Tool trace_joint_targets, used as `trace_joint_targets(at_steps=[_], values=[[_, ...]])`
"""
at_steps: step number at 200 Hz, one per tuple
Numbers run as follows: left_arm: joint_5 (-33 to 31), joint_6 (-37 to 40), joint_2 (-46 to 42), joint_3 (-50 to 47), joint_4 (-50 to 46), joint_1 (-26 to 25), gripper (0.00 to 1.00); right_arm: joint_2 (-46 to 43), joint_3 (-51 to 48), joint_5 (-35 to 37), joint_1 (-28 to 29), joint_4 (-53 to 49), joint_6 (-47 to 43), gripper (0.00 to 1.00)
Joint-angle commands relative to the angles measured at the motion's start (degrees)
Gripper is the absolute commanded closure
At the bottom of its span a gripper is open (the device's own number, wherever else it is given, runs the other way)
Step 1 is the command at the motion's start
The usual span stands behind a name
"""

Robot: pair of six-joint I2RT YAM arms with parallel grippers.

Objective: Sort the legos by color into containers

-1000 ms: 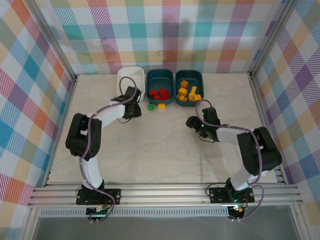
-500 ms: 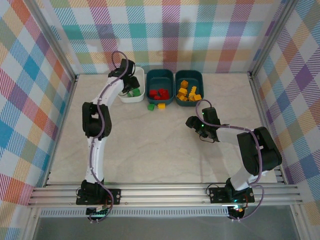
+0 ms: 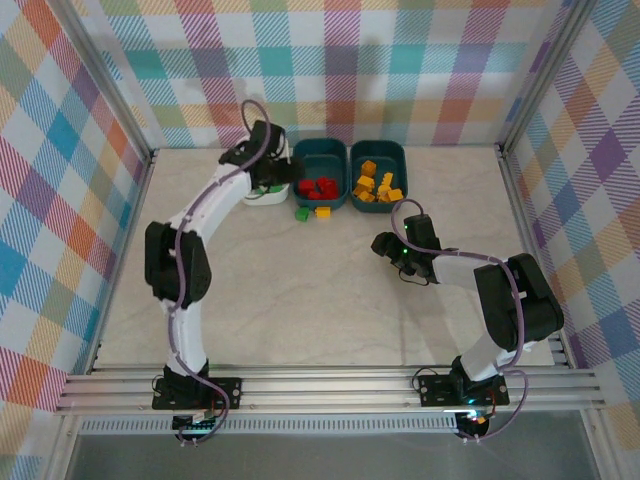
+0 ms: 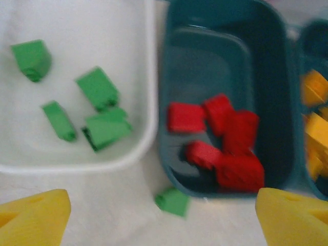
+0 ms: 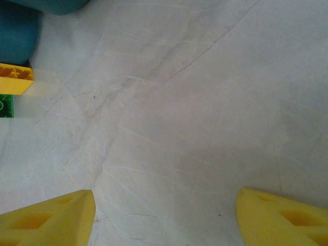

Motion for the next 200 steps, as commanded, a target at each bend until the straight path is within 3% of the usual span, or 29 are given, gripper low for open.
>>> trace_joint_targets(at_steps=[1, 45, 117, 153, 200], values=[[-2.71, 3.71, -1.89, -11.78, 7.49, -3.83, 0.11, 0.78, 0.51, 0.08, 0.27, 0.72, -0.98, 0.27], [-1.69, 3.88, 0.0, -19.68, 15.32, -4.85, 0.16, 1.06, 0.47, -0.64, 0.27, 0.91, -0.74, 0.27], [-6.04, 8.8, 10.45, -8.35, 12.66, -4.98, 0.21, 1.03, 0.55, -0.54, 0.31, 0.63, -0.98, 0.27], [-5.89, 8.61, 13.85, -5.09, 11.51, -4.41, 0.32, 1.22, 0.72, -0.45, 0.27, 0.59, -0.98, 0.27], [-5.35, 8.64, 14.54, -4.76, 11.4, -4.39, 0.37, 0.94, 0.55, -0.17, 0.22, 0.4, -1.08, 0.27]])
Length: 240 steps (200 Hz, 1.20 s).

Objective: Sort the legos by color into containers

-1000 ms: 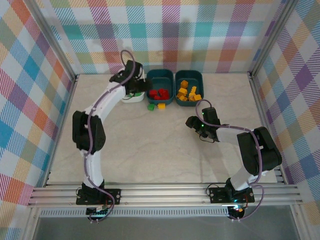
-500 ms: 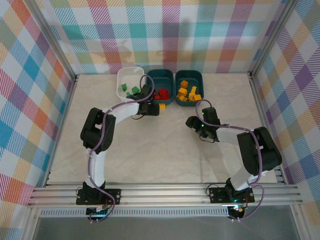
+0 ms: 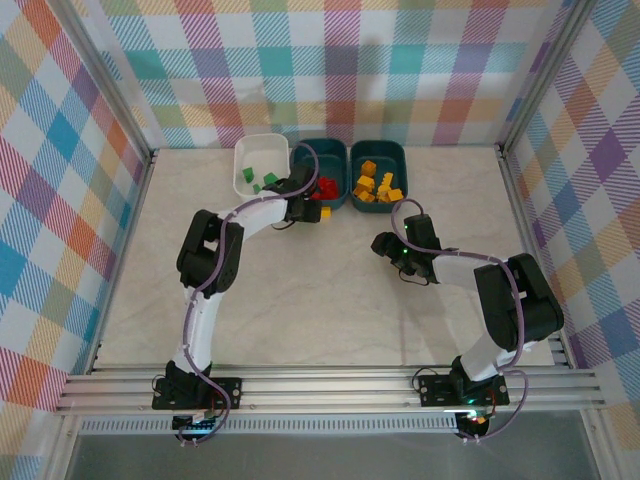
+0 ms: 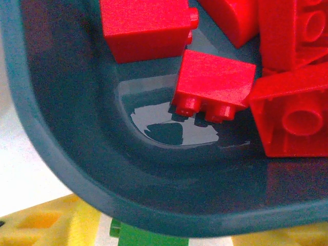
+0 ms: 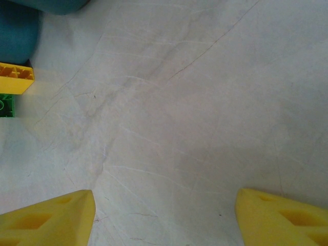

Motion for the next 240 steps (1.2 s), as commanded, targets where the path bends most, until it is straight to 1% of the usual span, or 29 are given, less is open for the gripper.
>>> trace_joint_targets(at_steps=[1, 16, 47, 80, 122, 171, 197, 221, 240], values=[[-0.58, 0.68, 0.42, 1.49, -0.52, 0.53, 0.37, 0.95, 0.51, 0.0, 0.24, 0.41, -1.05, 0.27], [-0.3, 0.56, 0.4, 1.1, -0.2, 0.53, 0.38, 1.2, 0.62, -0.32, 0.27, 0.56, -0.95, 0.27], [0.01, 0.33, 0.35, 0.05, 0.22, 0.53, 0.54, 0.96, 0.51, -0.18, 0.27, 0.46, -1.04, 0.27], [-1.25, 0.99, -1.73, -2.66, 0.87, 0.68, 0.62, 0.48, 0.36, -0.03, 0.31, 0.39, -1.13, 0.27], [-0.22, 0.9, -6.19, -6.27, 0.82, 0.75, 0.67, 0.36, 0.17, -0.2, 0.27, 0.65, -1.13, 0.27], [-0.57, -0.43, -16.98, -14.51, 2.21, 0.61, 0.68, -0.79, -0.36, 0.25, 0.27, 0.45, -1.31, 0.27], [-1.64, -1.53, -21.64, -16.86, 1.8, 0.67, 0.68, -1.06, -0.56, 0.43, 0.31, 0.44, -1.35, 0.27], [-4.09, -2.01, -23.66, -16.06, -0.05, 1.6, 0.68, -0.75, -0.5, -0.12, 0.42, 0.91, -1.15, 0.27], [-4.7, -3.94, -21.99, -11.67, -3.57, 4.47, 0.69, -0.03, -0.1, -0.18, 0.57, 0.91, -1.13, 0.28]])
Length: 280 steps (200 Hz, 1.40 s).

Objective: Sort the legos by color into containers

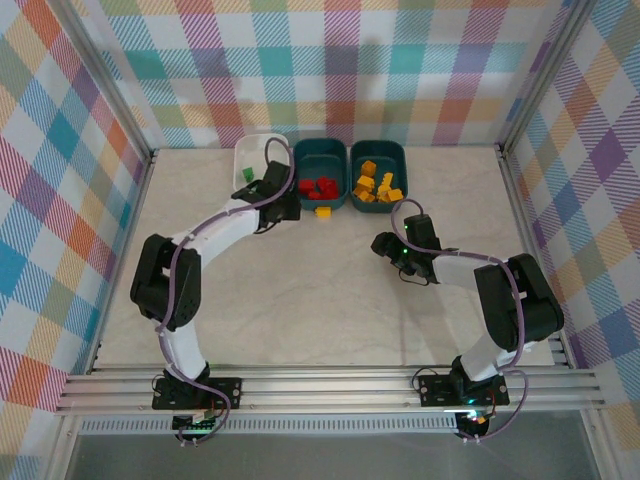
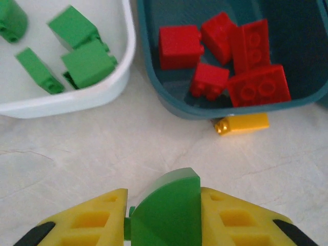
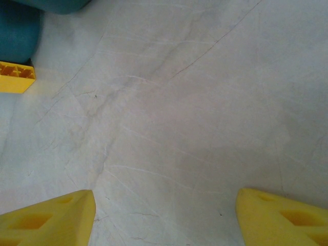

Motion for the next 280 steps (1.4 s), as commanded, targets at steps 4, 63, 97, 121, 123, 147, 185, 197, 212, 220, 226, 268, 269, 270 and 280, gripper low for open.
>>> trace_joint_targets(at_steps=[4, 63, 97, 121, 123, 147, 185, 197, 212, 220, 226, 268, 269, 270, 280], values=[[-2.16, -3.51, 0.97, 5.29, -5.5, 4.49, 0.69, 0.27, 0.07, -0.33, 0.45, 1.0, -0.9, 0.28], [-1.37, -8.09, 22.07, 35.17, -23.1, 12.72, 0.7, -0.59, 0.23, 0.35, 0.62, -0.03, -1.59, 0.28], [-1.04, -7.79, 30.79, 48.5, -27.77, 12.81, 0.58, -2.16, -0.04, 1.36, 0.62, -0.6, -2.81, 0.27], [-0.03, -7.01, 31.14, 53.0, -27.95, 12.79, 0.28, -1.65, 0.16, 0.76, 1.26, 0.65, -4.34, 0.27], [-0.09, -6.99, 30.89, 53.12, -27.98, 12.81, 0.26, -1.62, 0.2, 0.64, 1.42, 0.79, -4.56, 0.27], [-0.88, -8.68, 24.05, 49.28, -27.16, 12.81, 0.08, -0.77, 2.45, 0.37, 4.61, 1.33, -10.0, 0.25], [-1.01, -17.34, -2.89, 13.0, -12.28, 12.81, 0.0, 5.95, 12.98, 7.14, 12.87, -2.35, -16.17, 0.21], [-0.82, -22.39, -11.37, -0.4, -6.96, 12.88, 0.0, 9.86, 18.52, 9.61, 14.25, -4.34, -16.68, 0.18], [1.87, -27.63, -19.29, -14.72, -1.93, 13.2, 0.0, 16.55, 26.97, 11.05, 14.68, -9.19, -16.28, 0.17], [2.87, -29.01, -22.42, -19.99, -0.99, 13.42, 0.0, 19.76, 31.03, 12.3, 14.77, -11.35, -16.12, 0.17], [3.31, -29.91, -24.55, -23.67, -0.69, 13.51, 0.0, 21.76, 34.03, 13.04, 14.77, -13.34, -15.86, 0.16], [5.14, -28.87, -35.31, -35.94, -1.09, 14.01, 0.0, 32.33, 49.91, 18.24, 15.35, -24.35, -14.97, 0.14], [5.11, -28.88, -35.49, -36.0, -1.13, 13.98, 0.0, 32.54, 50.16, 18.43, 15.41, -24.46, -14.96, 0.14], [5.09, -28.85, -35.67, -36.2, -1.16, 14.01, 0.0, 32.69, 50.41, 18.61, 15.44, -24.65, -15.0, 0.14], [4.52, -28.87, -37.3, -37.46, -1.23, 14.04, 0.0, 34.13, 52.16, 19.35, 15.77, -24.91, -15.41, 0.14]])
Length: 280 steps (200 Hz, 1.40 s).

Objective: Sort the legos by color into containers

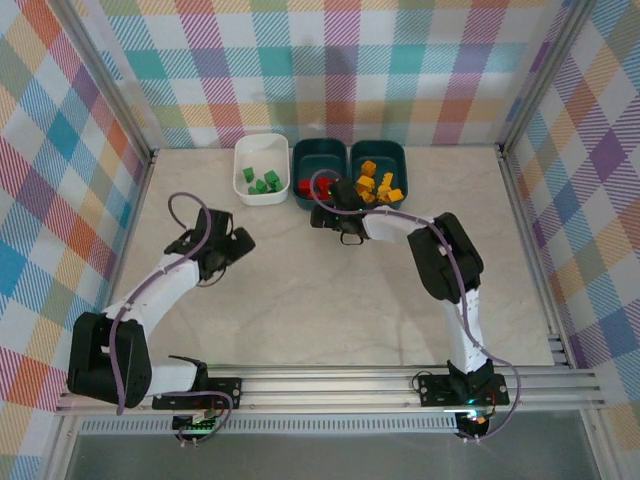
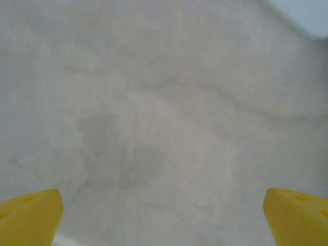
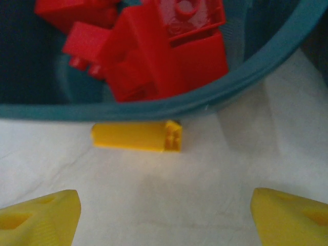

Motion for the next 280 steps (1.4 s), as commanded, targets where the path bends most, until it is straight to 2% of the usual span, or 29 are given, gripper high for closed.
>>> trace_joint_targets(at_steps=[1, 34, 67, 114, 184, 202, 232, 280], values=[[0.38, -1.43, -5.98, -1.81, 2.27, 0.54, 0.0, 2.91, 5.41, 4.78, 0.63, -7.45, -0.6, 0.14], [1.98, -3.25, -9.15, -6.32, 7.33, 0.57, 0.0, 6.61, 10.38, 6.19, 1.75, -9.59, -1.57, 0.16], [2.44, -1.96, -8.14, -5.56, 6.95, 0.62, 0.0, 7.86, 14.08, 7.2, 2.87, -12.74, -0.91, 0.16], [2.67, -1.28, -8.36, -5.68, 6.64, 0.61, 0.0, 14.44, 25.88, 10.14, 3.29, -23.07, 2.03, 0.19], [3.92, -0.48, -8.03, -5.52, 6.66, 0.61, 0.0, 21.61, 40.38, 12.07, 3.43, -34.06, 6.18, 0.26], [4.1, -0.39, -7.82, -5.56, 6.86, 0.66, 0.0, 23.84, 43.93, 11.46, 3.42, -36.58, 6.56, 0.32], [4.25, 0.45, -7.73, -5.74, 6.99, 0.71, 0.0, 23.23, 42.46, 11.63, 3.51, -36.17, 6.51, 0.38], [4.19, 0.92, -7.16, -6.17, 8.01, 0.66, 0.0, 16.2, 30.33, 12.74, 4.89, -27.96, 4.23, 0.53]])
